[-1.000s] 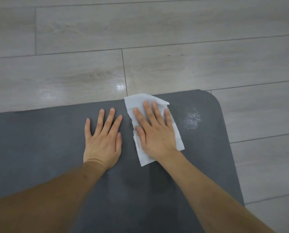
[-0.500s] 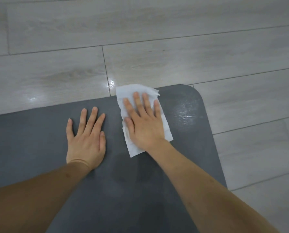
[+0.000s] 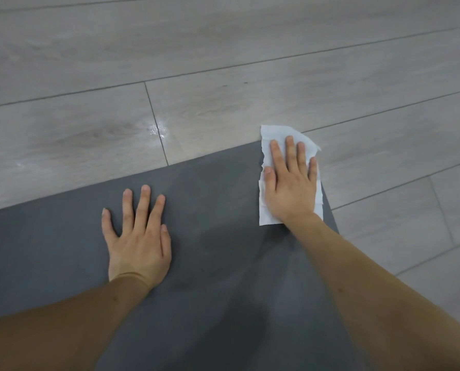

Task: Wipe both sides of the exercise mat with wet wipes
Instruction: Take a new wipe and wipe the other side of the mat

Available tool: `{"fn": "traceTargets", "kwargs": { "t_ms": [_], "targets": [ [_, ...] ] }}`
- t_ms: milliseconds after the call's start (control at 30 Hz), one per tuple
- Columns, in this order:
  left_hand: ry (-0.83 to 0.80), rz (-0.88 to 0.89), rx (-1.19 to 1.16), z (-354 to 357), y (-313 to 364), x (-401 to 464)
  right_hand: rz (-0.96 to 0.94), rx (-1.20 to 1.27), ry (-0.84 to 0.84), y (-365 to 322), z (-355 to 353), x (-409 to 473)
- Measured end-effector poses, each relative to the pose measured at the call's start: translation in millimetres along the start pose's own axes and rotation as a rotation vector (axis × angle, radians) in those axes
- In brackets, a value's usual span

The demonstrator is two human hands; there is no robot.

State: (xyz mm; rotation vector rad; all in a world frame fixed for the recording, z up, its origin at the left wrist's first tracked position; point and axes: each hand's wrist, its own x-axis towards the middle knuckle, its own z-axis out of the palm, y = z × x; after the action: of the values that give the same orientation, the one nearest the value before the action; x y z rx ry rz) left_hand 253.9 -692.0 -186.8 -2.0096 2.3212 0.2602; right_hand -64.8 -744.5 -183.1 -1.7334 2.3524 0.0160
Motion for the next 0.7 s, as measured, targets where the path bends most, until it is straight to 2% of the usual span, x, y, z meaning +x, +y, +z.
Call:
{"fn": "traceTargets", "kwargs": {
  "t_ms": [700],
  "targets": [
    [0.040, -0.004, 0.006, 2.2, 3.1, 2.0, -0.043, -0.068, 0.017, 2.9, 7.9, 2.8]
  ]
}}
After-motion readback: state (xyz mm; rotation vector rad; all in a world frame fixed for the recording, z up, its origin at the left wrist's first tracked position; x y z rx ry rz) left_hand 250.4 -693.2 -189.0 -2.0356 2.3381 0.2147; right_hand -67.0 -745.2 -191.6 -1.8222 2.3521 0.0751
